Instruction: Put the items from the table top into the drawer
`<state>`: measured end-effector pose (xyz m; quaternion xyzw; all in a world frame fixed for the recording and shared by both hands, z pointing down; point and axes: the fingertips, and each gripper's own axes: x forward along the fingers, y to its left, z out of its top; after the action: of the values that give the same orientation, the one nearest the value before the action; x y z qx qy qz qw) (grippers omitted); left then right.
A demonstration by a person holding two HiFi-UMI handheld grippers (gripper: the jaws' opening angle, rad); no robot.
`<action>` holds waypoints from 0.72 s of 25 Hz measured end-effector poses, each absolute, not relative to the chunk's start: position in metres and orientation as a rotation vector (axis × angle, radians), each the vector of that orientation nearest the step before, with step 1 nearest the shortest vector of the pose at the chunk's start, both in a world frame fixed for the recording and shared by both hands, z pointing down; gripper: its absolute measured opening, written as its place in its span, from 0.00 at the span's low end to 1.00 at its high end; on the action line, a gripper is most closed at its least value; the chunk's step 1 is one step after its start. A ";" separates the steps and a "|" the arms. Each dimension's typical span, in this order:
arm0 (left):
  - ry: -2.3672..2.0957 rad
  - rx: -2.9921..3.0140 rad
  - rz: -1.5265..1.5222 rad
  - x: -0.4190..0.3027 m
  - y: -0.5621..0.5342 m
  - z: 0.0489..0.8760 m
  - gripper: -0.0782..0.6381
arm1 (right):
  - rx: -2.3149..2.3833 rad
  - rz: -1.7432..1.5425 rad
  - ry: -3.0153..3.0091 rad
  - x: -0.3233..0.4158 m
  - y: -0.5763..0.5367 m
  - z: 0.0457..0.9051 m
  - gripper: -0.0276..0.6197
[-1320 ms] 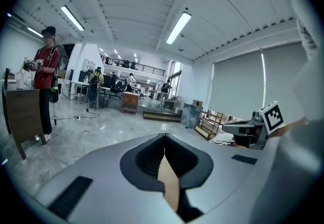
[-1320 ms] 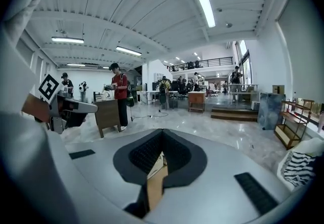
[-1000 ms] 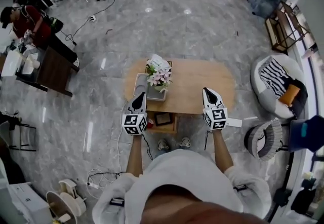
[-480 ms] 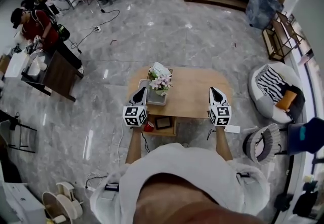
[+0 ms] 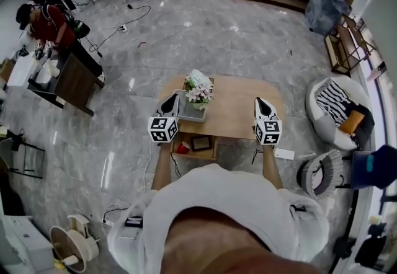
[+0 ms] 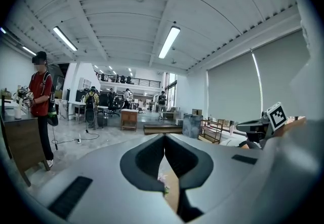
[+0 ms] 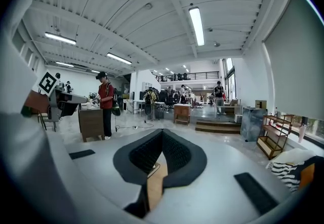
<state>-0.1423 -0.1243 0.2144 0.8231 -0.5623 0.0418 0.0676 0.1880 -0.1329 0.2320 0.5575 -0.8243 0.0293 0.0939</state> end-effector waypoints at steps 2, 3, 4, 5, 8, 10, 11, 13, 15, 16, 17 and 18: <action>-1.692 2.483 0.122 -0.144 -0.124 0.213 0.13 | 1.650 0.088 -2.448 0.183 -0.134 0.232 0.08; -1.689 2.485 0.123 -0.145 -0.123 0.213 0.13 | 1.647 0.089 -2.449 0.180 -0.134 0.232 0.08; -1.686 2.487 0.125 -0.145 -0.123 0.214 0.13 | 1.645 0.091 -2.451 0.178 -0.134 0.232 0.08; -1.684 2.488 0.126 -0.146 -0.122 0.215 0.13 | 1.644 0.095 -2.453 0.176 -0.134 0.233 0.08; -1.678 2.488 0.129 -0.146 -0.121 0.215 0.13 | 1.635 0.100 -2.461 0.172 -0.133 0.233 0.08; -1.676 2.492 0.133 -0.145 -0.121 0.214 0.13 | 1.632 0.098 -2.462 0.170 -0.133 0.232 0.08; -1.675 2.493 0.132 -0.145 -0.121 0.213 0.13 | 1.632 0.099 -2.462 0.170 -0.133 0.231 0.08; -1.673 2.495 0.132 -0.145 -0.121 0.211 0.13 | 1.631 0.102 -2.461 0.170 -0.133 0.231 0.08; -1.671 2.498 0.135 -0.143 -0.121 0.211 0.13 | 1.632 0.105 -2.459 0.172 -0.132 0.231 0.08; -1.671 2.499 0.136 -0.142 -0.121 0.211 0.13 | 1.632 0.106 -2.458 0.173 -0.132 0.232 0.08; -1.671 2.499 0.136 -0.142 -0.121 0.212 0.13 | 1.633 0.105 -2.457 0.174 -0.132 0.233 0.08; -1.672 2.499 0.136 -0.142 -0.121 0.212 0.13 | 1.632 0.104 -2.457 0.175 -0.132 0.233 0.08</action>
<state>-0.1422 -0.1208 0.2124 0.8284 -0.5543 0.0452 0.0661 0.1747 -0.1322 0.2334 0.5506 -0.8286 0.0352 0.0950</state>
